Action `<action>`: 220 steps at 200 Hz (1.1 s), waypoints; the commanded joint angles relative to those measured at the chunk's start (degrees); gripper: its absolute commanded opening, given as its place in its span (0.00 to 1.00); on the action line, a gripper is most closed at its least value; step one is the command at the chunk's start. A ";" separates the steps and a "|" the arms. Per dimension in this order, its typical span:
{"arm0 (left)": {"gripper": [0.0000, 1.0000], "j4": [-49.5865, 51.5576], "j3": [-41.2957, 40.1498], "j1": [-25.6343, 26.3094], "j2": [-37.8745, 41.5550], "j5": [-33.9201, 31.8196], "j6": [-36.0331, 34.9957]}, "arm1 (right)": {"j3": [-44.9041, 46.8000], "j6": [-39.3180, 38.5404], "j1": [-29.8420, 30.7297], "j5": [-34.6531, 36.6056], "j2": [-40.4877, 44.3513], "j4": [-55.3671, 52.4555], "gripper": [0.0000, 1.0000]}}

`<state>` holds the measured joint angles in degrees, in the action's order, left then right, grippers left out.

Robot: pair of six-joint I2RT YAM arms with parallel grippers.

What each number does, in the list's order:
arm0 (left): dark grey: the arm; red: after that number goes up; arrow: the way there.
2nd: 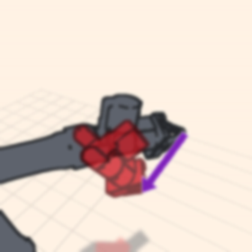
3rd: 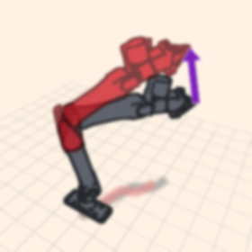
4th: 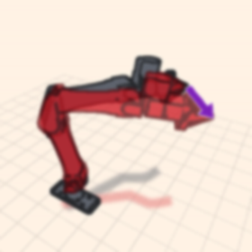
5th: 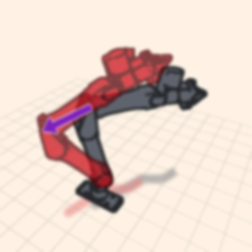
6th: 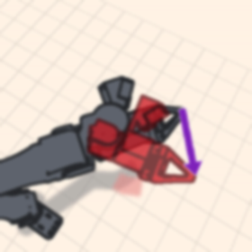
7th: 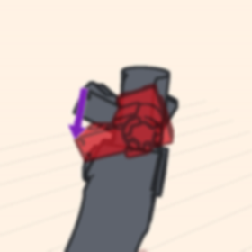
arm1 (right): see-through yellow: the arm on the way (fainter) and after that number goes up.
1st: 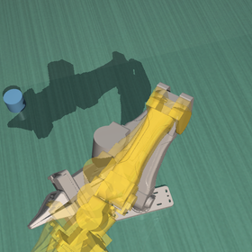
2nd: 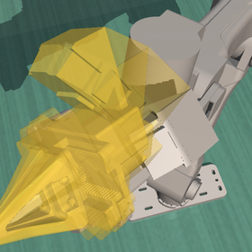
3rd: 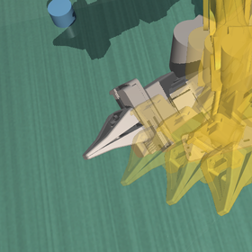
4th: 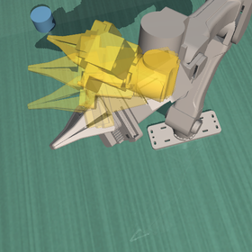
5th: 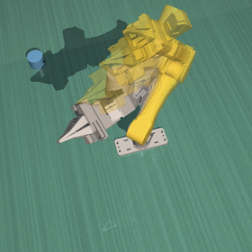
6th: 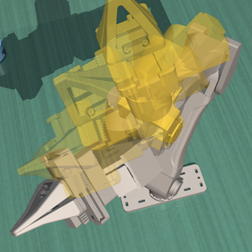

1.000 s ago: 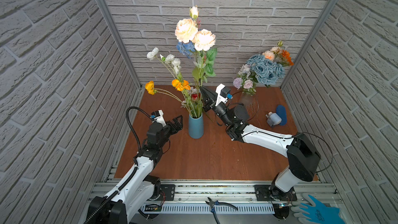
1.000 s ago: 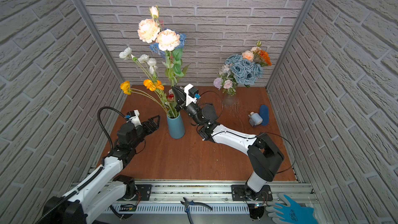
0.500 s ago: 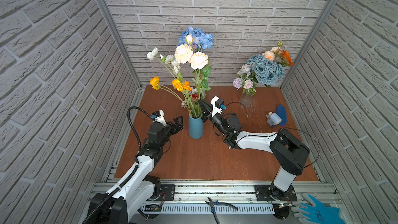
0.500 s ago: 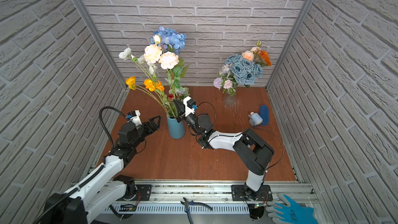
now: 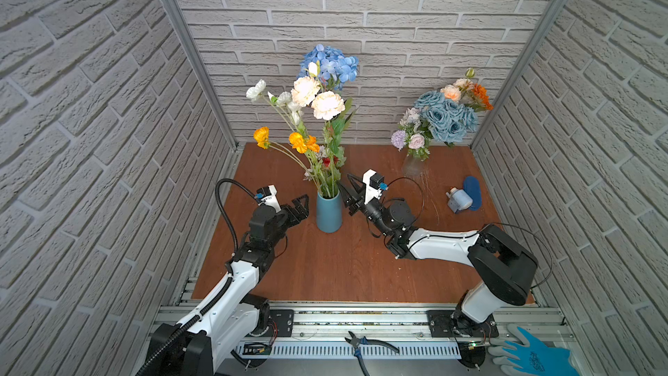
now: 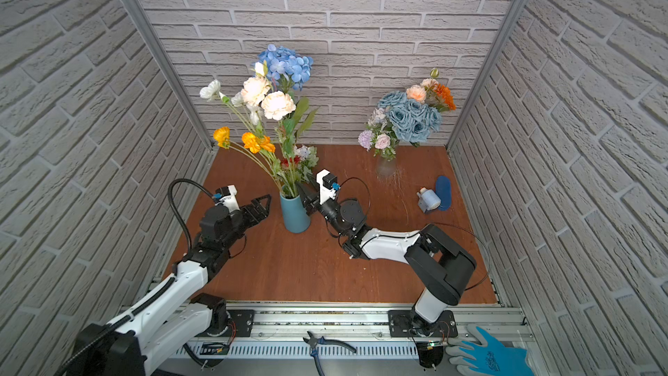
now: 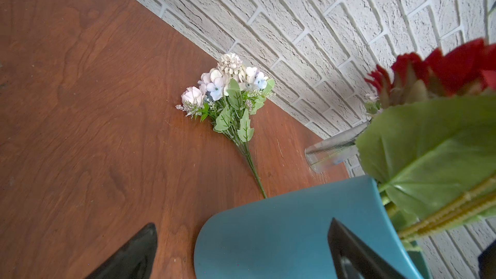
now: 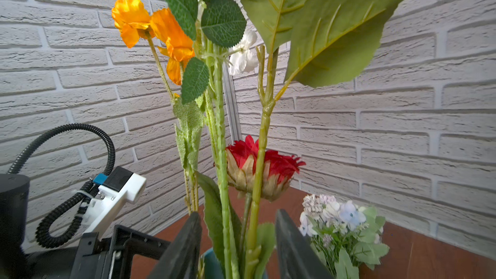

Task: Arrange flowers in a vase
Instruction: Place the flower in the vase, then move the vase to the center of the table.

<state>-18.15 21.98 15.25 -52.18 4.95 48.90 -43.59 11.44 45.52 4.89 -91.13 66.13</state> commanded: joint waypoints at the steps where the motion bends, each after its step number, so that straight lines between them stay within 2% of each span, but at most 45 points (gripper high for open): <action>1: 0.97 -1.46 -0.75 0.45 0.34 -1.74 1.41 | 1.34 5.75 -1.09 0.59 4.78 -11.23 0.47; 21: 0.97 -1.36 -0.93 0.82 -0.49 -2.47 2.23 | -0.45 9.95 -2.80 2.27 7.37 -26.85 0.48; 31: 0.96 -1.07 -0.71 1.21 -1.02 -2.80 2.24 | -1.71 12.45 -3.50 5.33 7.94 -34.10 0.49; 60: 0.96 -1.84 -0.45 3.90 -3.48 -5.31 3.10 | -6.53 10.73 -5.22 5.06 5.38 -47.26 0.50; 99: 0.96 -4.18 -0.10 7.21 -7.87 -8.16 4.29 | -10.22 7.09 -5.82 4.94 0.21 -50.22 0.52; 150: 0.96 -5.64 1.22 9.09 -11.85 -9.15 4.50 | -15.85 5.30 -6.15 -2.27 -5.60 -51.88 0.52; 220: 0.97 -6.52 3.84 9.19 -15.48 -10.30 2.78 | -13.02 5.65 -6.08 -8.74 -6.06 -48.14 0.52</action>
<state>-21.45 23.35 23.92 -66.87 -5.08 53.54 -58.11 17.17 38.94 0.16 -97.60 14.46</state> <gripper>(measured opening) 0.963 0.519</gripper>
